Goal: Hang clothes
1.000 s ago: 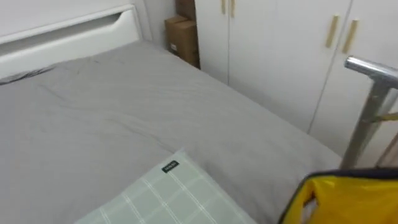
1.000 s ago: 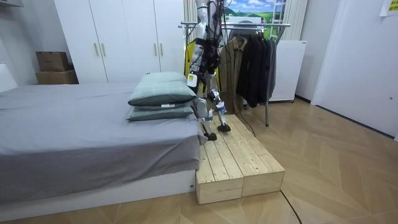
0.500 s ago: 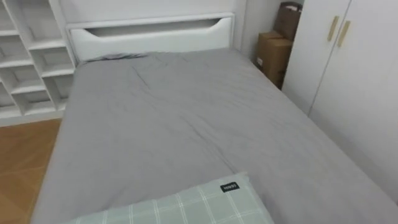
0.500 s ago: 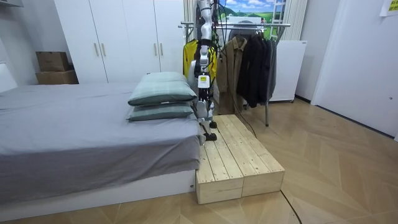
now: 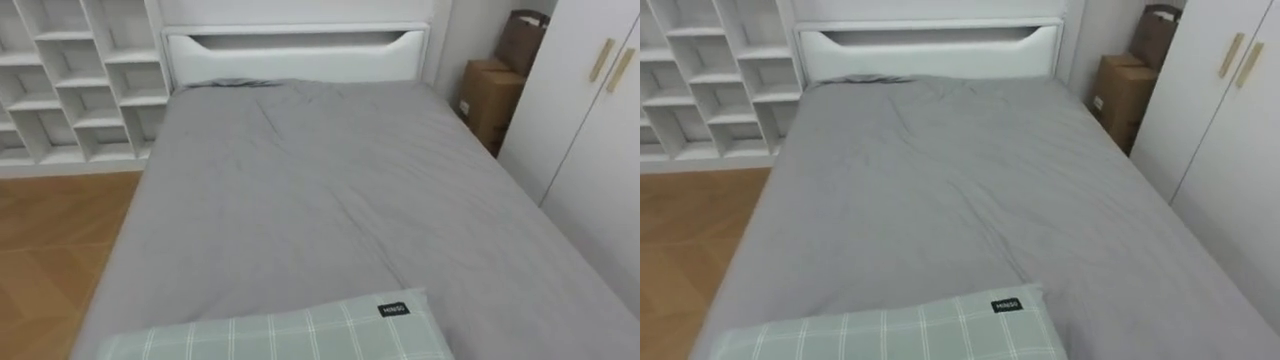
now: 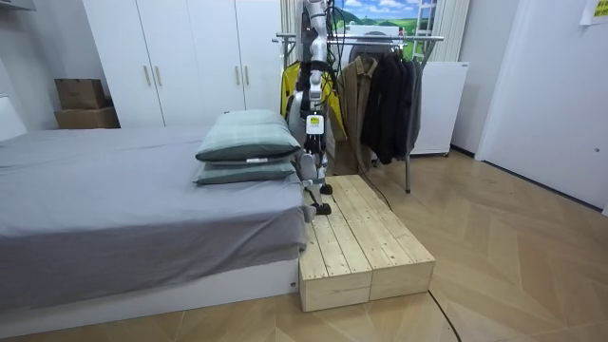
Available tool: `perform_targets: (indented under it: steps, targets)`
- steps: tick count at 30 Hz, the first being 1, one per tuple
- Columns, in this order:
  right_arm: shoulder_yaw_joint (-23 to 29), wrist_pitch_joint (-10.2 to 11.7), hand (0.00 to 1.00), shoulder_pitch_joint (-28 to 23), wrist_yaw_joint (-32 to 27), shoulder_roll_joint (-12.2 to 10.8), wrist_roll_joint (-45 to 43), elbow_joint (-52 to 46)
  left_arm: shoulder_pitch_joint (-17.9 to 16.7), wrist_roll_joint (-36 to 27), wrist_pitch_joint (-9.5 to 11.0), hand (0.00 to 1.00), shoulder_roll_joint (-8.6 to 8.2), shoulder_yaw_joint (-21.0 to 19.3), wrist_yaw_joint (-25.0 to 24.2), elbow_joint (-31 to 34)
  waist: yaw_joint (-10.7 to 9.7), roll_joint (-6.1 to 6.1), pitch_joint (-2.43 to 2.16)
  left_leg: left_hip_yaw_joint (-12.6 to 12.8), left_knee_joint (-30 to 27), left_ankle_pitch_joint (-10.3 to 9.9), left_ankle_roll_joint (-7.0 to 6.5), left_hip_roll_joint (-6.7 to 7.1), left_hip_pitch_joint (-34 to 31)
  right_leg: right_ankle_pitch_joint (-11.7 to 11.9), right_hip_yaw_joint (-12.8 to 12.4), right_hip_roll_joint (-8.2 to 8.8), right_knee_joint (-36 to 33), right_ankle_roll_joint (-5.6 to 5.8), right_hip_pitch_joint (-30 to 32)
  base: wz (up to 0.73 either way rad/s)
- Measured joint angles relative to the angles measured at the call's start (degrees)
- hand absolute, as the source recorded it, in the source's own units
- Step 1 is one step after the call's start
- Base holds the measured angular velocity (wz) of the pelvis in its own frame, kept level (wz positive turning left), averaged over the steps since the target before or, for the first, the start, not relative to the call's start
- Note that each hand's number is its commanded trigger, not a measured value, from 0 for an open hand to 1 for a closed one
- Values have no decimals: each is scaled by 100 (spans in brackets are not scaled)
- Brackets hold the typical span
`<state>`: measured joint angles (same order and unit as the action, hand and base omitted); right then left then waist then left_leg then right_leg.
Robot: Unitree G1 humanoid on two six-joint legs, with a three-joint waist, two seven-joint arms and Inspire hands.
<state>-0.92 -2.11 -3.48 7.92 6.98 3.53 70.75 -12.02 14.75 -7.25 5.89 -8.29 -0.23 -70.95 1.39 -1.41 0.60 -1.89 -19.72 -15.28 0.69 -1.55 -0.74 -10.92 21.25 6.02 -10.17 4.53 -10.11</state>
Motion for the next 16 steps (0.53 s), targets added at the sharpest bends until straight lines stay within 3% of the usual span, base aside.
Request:
perform_targets:
  steps: [5,12,16]
  targets:
    - [3,-48,0,-3,163,2,318,71,47,123,7,0,-1,87,24,61,-91,-12,-3,-28,-183,-11,19,-17,-180,-31,-1,-59,51,-48,-43,27]
    - [55,-52,0,-143,351,2,920,63,-23,243,-21,0,10,177,-32,68,-116,-32,-8,-59,-177,-4,33,26,-180,-125,-241,-70,74,-72,-29,0]
    - [50,-50,0,-192,354,0,1036,64,-9,241,-89,0,9,174,-28,82,-126,-21,-70,-47,-93,28,52,36,-182,-127,-259,-73,157,-70,-3,-1]
